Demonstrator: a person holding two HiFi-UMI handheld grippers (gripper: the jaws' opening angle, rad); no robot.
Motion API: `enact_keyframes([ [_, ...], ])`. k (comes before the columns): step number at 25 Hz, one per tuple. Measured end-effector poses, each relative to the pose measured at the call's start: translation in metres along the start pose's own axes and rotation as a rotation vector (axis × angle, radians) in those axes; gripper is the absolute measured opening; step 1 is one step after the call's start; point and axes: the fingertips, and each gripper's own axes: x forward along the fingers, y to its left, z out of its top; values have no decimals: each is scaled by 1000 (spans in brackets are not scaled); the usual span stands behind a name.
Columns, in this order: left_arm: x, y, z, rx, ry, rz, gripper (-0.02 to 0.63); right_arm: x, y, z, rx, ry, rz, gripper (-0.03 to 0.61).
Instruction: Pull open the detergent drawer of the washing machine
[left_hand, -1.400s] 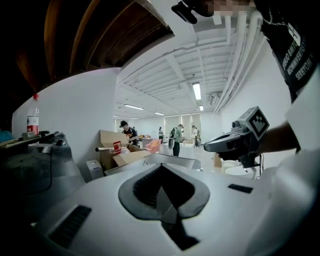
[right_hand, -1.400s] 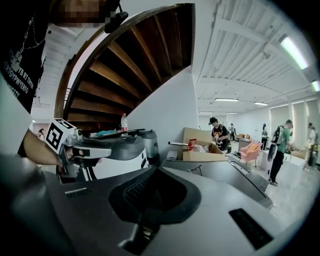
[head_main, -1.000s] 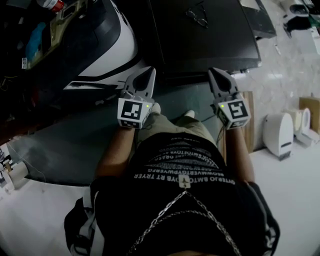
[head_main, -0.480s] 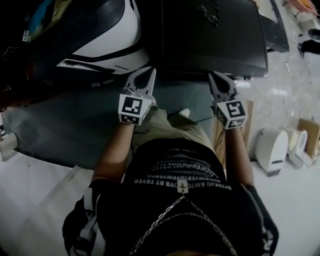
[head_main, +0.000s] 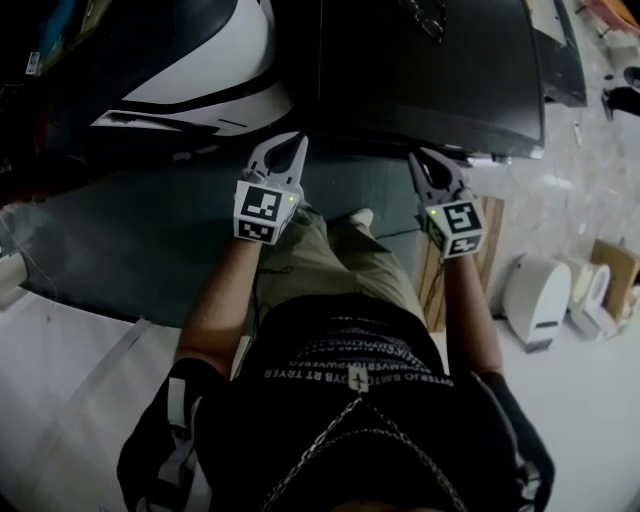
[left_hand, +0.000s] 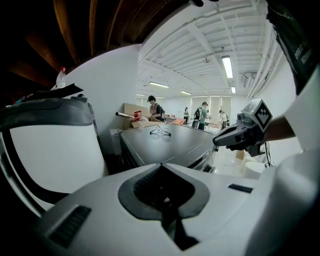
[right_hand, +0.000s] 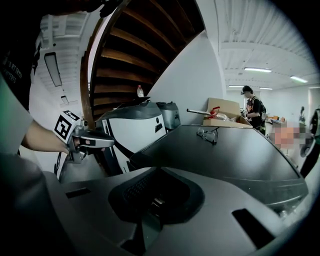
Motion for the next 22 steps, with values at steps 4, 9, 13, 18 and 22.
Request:
enact_keyframes([
  [4, 13, 1, -13, 2, 19, -5, -6, 10, -5, -14, -6, 24, 5, 3],
  [9, 29, -7, -29, -12, 47, -58, -5, 25, -11, -31, -12, 46, 7, 5],
  [13, 42, -10, -43, -18, 82, -106, 66, 36, -14, -46, -4, 79, 4, 16],
  [18, 57, -11, -57, -8, 120, -113, 91, 46, -18, -60, 18, 115, 6, 74],
  [22, 65, -13, -63, 2, 140, -122, 100, 52, -21, -67, 24, 138, 3, 77],
])
